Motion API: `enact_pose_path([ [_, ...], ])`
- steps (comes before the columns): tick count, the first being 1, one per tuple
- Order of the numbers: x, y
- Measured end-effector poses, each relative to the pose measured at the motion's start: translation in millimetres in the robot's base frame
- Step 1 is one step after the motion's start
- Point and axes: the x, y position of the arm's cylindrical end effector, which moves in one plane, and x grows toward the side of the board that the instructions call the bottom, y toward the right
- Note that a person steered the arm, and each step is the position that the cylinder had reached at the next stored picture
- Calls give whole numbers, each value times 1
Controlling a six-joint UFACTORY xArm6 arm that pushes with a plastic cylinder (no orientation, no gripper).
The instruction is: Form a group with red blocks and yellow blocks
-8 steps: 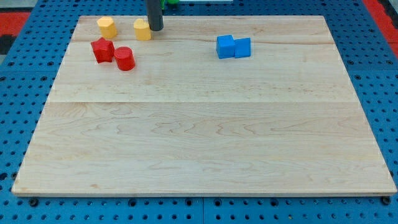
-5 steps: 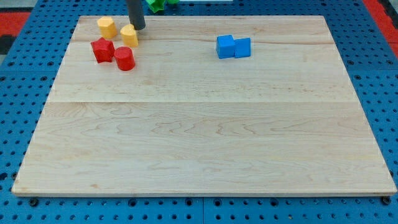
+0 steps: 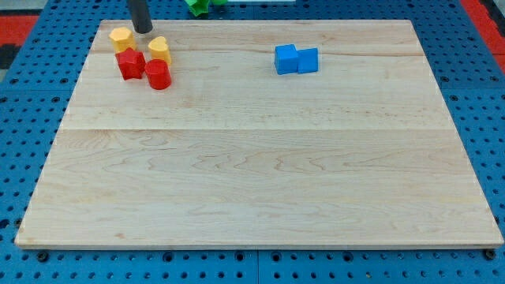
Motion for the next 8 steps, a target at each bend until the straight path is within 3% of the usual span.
enact_pose_path([
  [1,-14,-50],
  [2,4,-96],
  [4,20,-4],
  [5,44,-70],
  [6,92,-72],
  [8,100,-8],
])
